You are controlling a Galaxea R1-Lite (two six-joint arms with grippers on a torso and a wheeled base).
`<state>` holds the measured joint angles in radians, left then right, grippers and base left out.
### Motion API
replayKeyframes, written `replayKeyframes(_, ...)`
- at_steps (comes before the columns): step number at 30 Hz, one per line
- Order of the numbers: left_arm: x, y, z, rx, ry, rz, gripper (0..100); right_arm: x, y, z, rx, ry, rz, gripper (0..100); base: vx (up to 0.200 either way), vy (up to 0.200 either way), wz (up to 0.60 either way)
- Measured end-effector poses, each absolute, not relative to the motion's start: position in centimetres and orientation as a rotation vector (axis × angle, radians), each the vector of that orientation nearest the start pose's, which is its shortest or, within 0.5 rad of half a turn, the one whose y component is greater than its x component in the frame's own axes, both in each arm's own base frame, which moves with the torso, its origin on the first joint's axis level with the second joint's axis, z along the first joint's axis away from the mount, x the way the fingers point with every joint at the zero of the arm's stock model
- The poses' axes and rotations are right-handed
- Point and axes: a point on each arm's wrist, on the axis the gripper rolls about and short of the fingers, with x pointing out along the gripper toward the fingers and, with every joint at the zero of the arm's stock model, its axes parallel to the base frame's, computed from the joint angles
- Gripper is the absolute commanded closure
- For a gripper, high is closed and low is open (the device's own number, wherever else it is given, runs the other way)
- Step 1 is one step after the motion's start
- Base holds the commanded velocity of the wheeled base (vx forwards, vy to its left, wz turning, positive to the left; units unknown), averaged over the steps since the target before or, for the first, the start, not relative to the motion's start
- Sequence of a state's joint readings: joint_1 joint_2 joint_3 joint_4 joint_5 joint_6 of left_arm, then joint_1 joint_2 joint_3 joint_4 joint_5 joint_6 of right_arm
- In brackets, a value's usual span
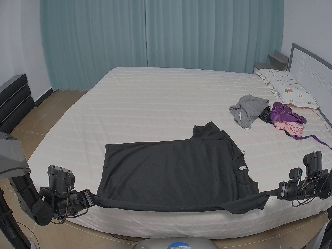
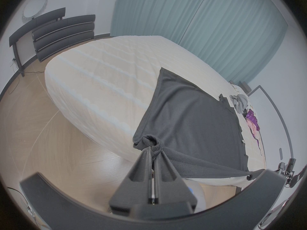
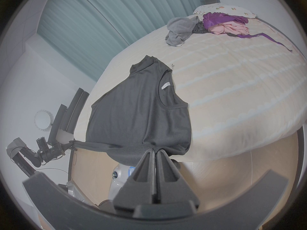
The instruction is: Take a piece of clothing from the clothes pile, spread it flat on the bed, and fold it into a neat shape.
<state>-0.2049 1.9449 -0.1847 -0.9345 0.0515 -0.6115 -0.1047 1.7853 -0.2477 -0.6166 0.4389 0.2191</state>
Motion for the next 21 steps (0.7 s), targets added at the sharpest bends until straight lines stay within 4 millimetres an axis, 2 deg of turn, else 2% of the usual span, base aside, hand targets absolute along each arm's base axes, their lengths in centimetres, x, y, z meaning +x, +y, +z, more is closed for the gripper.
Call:
replayKeyframes(8, 20.9, -3.9, 2.3, -0.462, 0.867, 0.133, 100, 20.7, -1.0, 4.7, 0.449, 0.901, 0.23, 100, 0.0, 0.0, 0.0)
replayKeyframes(21, 21.6, -4.4, 3.2, -0.482, 0.823, 0.101, 100, 21.1, -1.1, 6.1, 0.499, 0.832, 0.208, 100, 0.0, 0.0, 0.0)
